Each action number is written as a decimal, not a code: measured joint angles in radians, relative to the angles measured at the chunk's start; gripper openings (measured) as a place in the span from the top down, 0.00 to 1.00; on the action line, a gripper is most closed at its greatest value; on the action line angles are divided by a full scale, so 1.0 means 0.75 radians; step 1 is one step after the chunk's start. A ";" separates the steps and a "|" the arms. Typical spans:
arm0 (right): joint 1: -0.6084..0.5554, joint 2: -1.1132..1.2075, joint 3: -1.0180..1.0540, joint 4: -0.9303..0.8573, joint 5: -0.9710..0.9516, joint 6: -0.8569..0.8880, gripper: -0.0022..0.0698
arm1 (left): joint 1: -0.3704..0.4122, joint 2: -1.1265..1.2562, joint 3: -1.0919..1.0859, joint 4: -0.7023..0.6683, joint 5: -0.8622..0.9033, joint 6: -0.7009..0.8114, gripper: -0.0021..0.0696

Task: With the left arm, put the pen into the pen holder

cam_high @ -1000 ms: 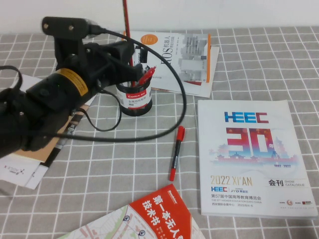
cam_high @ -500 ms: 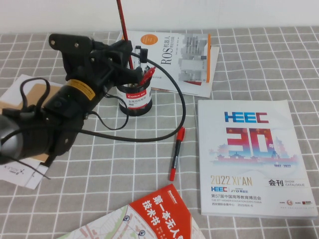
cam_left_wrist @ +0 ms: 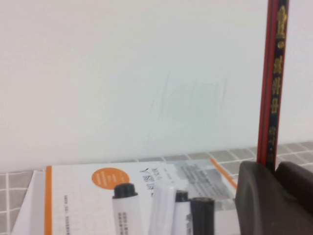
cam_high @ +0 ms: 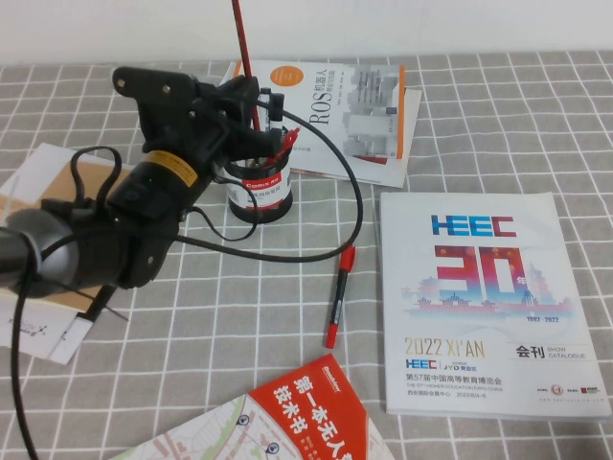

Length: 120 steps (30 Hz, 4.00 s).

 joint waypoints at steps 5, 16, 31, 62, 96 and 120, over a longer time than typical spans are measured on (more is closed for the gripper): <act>0.000 0.000 0.000 0.000 0.000 0.000 0.99 | 0.000 0.036 -0.009 -0.006 0.007 0.098 0.94; 0.000 0.000 0.000 0.000 0.000 0.000 0.99 | 0.000 0.110 -0.011 -0.011 0.018 0.204 0.94; 0.000 0.000 0.000 0.000 0.000 0.000 0.99 | 0.026 0.110 -0.014 -0.013 0.068 0.230 0.77; 0.000 0.000 0.000 0.000 0.000 0.000 0.99 | 0.027 -0.835 0.302 0.085 0.810 -0.038 0.97; 0.000 0.000 0.000 0.000 0.000 0.000 0.99 | 0.043 -1.770 1.215 -0.117 0.617 0.032 0.97; 0.000 0.000 0.000 0.000 0.000 0.000 0.99 | 0.498 -2.478 1.380 -0.186 1.483 0.283 0.97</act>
